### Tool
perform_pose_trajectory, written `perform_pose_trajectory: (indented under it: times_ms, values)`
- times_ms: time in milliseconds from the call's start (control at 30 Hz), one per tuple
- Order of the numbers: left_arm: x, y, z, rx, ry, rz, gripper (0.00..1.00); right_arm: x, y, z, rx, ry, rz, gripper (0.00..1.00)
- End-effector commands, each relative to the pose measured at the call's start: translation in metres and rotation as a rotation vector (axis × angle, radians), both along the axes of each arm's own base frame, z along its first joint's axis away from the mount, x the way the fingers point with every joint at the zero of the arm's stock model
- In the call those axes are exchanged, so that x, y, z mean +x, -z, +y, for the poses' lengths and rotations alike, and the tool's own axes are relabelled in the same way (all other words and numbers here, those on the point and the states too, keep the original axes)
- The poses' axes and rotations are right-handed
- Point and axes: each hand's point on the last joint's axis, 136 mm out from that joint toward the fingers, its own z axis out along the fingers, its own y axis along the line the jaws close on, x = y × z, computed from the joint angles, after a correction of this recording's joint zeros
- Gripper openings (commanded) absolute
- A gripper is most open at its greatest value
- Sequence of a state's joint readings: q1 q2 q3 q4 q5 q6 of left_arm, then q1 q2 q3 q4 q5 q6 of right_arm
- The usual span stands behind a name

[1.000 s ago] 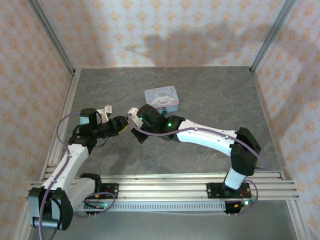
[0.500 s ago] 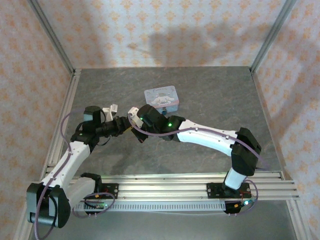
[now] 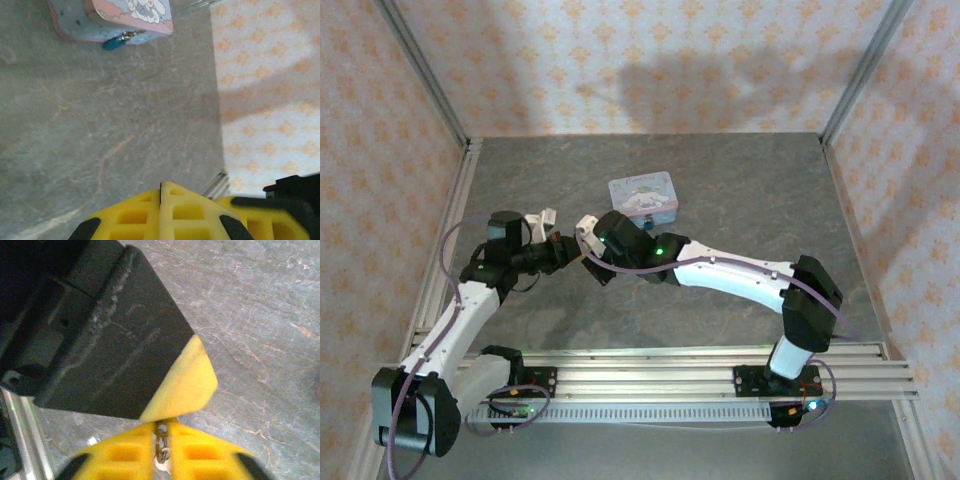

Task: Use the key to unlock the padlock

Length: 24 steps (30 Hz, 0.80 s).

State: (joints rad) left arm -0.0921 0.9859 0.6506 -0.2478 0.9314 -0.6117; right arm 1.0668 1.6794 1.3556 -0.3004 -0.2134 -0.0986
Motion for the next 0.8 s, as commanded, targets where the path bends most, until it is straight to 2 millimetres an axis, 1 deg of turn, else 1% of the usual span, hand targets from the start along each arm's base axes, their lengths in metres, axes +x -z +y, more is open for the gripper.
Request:
perform_pose_trajectory:
  times_ms: [0, 33, 133, 233, 300, 367, 433, 500, 633, 700, 767]
  values:
    - [0.002, -0.023, 0.006, 0.128, 0.031, -0.151, 0.0, 0.002, -0.015, -0.01, 0.032, 0.05, -0.012, 0.28]
    - [0.004, -0.028, 0.008, 0.159, 0.042, -0.189, 0.0, 0.0, -0.018, -0.012, 0.045, 0.058, -0.004, 0.32]
    - [0.009, -0.042, 0.013, 0.239, 0.054, -0.287, 0.0, -0.005, -0.026, -0.023, 0.107, 0.069, 0.057, 0.36]
    - [0.016, -0.057, 0.011, 0.254, 0.07, -0.37, 0.0, -0.005, -0.039, -0.037, 0.205, 0.084, 0.153, 0.4]
    - [0.015, -0.07, 0.001, 0.234, 0.133, -0.452, 0.0, -0.006, -0.05, -0.045, 0.281, 0.085, 0.214, 0.42]
    - [0.011, -0.077, -0.009, 0.257, 0.198, -0.523, 0.0, -0.006, -0.064, -0.05, 0.354, 0.082, 0.252, 0.43]
    - [0.001, -0.085, -0.022, 0.293, 0.287, -0.599, 0.0, -0.007, -0.077, -0.054, 0.426, 0.07, 0.286, 0.44]
    - [-0.006, -0.094, -0.032, 0.293, 0.353, -0.651, 0.0, -0.007, -0.089, -0.055, 0.491, 0.053, 0.318, 0.44]
    - [-0.019, -0.114, -0.052, 0.212, 0.459, -0.704, 0.0, -0.003, -0.107, -0.057, 0.641, 0.042, 0.385, 0.44]
    - [-0.022, -0.118, -0.061, 0.186, 0.498, -0.704, 0.0, -0.005, -0.115, -0.055, 0.715, 0.02, 0.423, 0.44]
    - [-0.025, -0.121, -0.069, 0.165, 0.532, -0.701, 0.0, -0.008, -0.119, -0.053, 0.742, -0.002, 0.446, 0.44]
